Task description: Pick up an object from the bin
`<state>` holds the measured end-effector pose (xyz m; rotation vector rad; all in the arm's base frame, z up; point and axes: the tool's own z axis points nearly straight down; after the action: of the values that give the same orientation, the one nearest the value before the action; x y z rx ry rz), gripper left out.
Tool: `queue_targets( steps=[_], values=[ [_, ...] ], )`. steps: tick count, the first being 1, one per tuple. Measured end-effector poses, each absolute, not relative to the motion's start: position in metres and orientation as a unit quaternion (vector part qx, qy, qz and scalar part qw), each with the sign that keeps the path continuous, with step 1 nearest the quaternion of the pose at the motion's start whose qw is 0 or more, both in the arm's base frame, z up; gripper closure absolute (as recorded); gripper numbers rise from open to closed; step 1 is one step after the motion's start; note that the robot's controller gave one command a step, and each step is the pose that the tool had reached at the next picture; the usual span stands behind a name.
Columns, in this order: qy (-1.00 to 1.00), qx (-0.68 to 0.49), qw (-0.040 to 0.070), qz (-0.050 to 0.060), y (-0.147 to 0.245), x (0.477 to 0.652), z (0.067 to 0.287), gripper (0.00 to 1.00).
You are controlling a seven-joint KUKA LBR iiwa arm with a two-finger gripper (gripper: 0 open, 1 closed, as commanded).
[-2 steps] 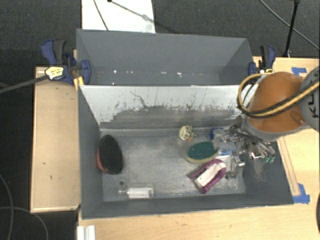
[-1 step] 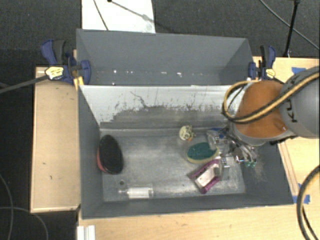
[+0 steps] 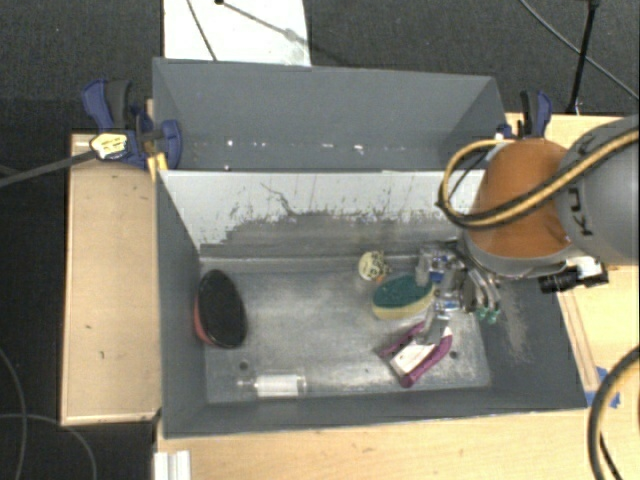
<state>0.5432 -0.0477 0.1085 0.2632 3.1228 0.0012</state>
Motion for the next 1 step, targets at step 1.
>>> queue_targets(
  steps=[1],
  values=[
    [0.998, 0.056, 0.01, 0.002, -0.0595, 0.5277, 0.0754, 0.0]
  ],
)
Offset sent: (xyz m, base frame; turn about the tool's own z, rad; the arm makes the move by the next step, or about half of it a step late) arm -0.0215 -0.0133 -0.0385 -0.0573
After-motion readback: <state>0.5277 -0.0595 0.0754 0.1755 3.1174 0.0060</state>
